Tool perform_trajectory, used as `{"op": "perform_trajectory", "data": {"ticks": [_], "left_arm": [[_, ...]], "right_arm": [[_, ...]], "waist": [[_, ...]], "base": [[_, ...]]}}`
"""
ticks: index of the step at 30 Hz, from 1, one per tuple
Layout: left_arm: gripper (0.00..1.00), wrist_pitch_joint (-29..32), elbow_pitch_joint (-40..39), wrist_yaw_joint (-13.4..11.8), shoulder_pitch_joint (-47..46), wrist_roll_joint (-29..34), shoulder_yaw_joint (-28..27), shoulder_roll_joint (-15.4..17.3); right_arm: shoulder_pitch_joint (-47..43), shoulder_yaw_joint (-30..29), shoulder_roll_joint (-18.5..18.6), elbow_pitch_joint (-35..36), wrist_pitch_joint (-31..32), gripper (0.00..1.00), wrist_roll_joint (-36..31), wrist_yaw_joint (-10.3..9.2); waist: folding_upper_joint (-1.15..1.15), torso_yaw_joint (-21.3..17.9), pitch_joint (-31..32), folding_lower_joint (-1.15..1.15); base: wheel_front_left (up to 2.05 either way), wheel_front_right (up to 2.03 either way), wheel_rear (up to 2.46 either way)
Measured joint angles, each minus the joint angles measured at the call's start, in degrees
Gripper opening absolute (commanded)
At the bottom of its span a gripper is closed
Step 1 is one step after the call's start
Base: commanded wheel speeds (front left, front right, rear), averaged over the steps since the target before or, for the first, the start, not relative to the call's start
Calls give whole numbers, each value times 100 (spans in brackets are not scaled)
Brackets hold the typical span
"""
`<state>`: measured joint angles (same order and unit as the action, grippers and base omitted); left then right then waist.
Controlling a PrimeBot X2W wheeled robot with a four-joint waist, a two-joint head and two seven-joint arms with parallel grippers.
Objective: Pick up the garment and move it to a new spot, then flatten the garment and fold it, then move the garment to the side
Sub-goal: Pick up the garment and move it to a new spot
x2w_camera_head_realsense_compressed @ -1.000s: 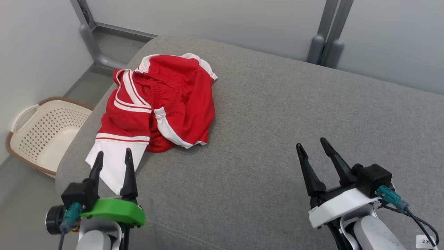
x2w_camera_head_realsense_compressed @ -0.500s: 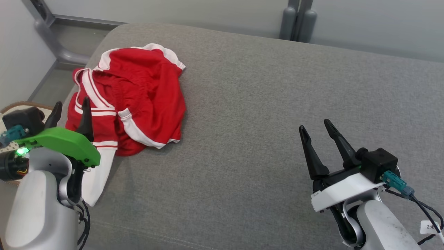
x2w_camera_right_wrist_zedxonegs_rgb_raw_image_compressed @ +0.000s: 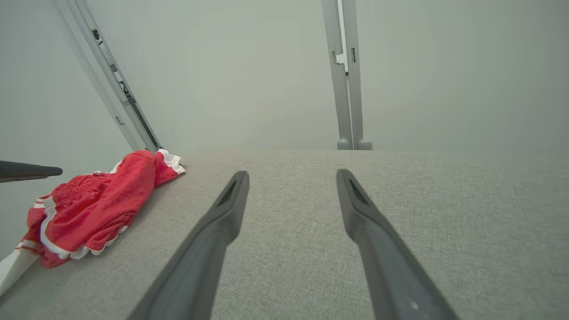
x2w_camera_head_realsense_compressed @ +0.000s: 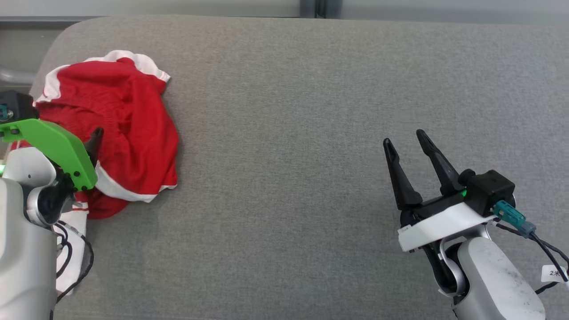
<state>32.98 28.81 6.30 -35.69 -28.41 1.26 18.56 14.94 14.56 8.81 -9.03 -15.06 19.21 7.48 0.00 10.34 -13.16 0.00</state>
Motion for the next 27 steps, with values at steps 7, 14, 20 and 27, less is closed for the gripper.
{"op": "perform_trajectory", "data": {"ticks": [7,14,20,27], "left_arm": [[100,611,370,78,-149,-171,287,314],[0,818,443,100,-147,-323,536,464],[0,637,229,105,-160,-348,714,558],[0,514,-600,108,-310,-464,1145,652]], "right_arm": [[76,-24,-12,14,0,100,0,0],[77,-69,-23,24,0,100,-9,0],[59,-105,-31,4,0,100,-21,0],[-1,-12,-81,-78,0,100,-5,0]], "waist": [[0,-378,-241,0],[0,-554,-363,0],[0,-489,-282,0],[0,-418,-27,0]], "base": [[0,0,0],[0,0,0],[0,0,0],[0,0,0]]}}
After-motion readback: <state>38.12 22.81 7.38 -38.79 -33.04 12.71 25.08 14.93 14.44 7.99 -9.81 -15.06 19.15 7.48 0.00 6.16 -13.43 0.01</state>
